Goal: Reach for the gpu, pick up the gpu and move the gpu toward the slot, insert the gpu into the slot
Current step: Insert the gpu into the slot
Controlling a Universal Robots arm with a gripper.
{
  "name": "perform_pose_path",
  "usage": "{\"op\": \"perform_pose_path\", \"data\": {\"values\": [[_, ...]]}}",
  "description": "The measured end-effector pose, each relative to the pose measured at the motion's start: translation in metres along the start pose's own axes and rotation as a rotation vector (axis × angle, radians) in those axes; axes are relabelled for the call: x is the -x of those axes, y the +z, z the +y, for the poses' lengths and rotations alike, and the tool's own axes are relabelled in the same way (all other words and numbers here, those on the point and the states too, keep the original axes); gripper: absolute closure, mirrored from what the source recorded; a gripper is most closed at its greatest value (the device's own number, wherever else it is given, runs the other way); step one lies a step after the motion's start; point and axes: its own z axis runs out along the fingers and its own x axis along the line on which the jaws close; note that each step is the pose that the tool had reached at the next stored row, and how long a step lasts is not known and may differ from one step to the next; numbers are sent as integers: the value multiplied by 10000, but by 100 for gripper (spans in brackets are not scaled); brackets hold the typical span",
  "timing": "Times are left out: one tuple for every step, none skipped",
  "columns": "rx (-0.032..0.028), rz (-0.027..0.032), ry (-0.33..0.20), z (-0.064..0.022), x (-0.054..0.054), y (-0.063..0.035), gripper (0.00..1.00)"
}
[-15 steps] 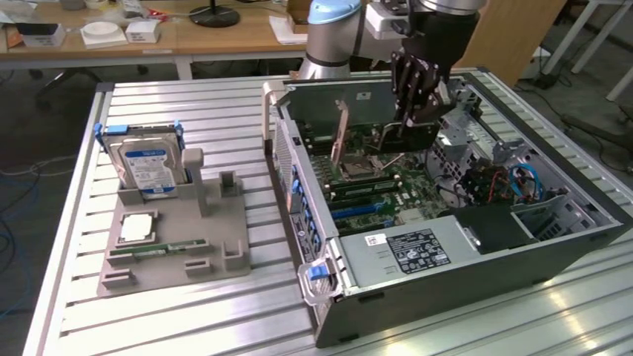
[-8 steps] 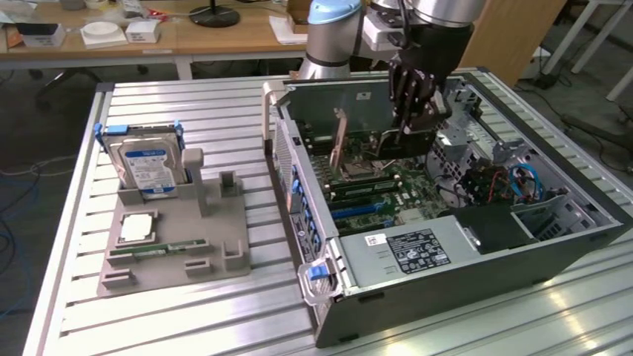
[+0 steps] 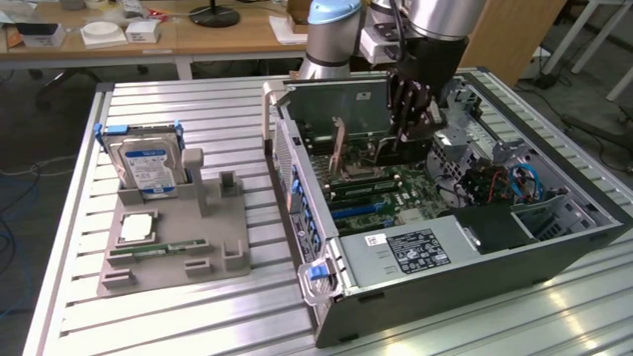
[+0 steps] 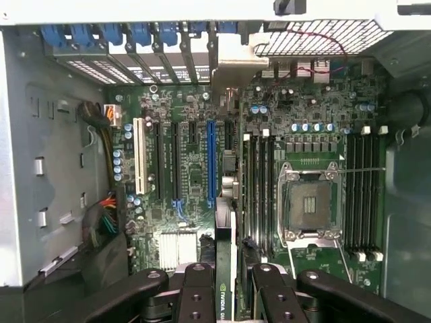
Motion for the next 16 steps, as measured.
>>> {"op": "perform_pose_path", "data": {"values": [[0,1,-1,0,0,18,74],[0,0,0,0,0,30,74],[-10,1,0,0,0,37,74],[-23,1,1,8,0,54,74],[-27,0,0,39,-2,72,74],[-28,-1,0,72,-3,90,74],[-29,-1,-1,107,-5,107,74],[-30,-1,0,140,-6,124,74],[-29,-2,0,165,-8,142,74],[-29,-1,2,174,-8,154,74],[-29,-1,1,175,-8,161,74],[-29,-1,0,175,-8,166,74],[-32,-2,-1,175,-8,174,74],[-42,-2,-1,175,-9,186,74],[-48,-2,-3,175,-9,203,74],[-51,-2,-2,175,-10,222,74]]}}
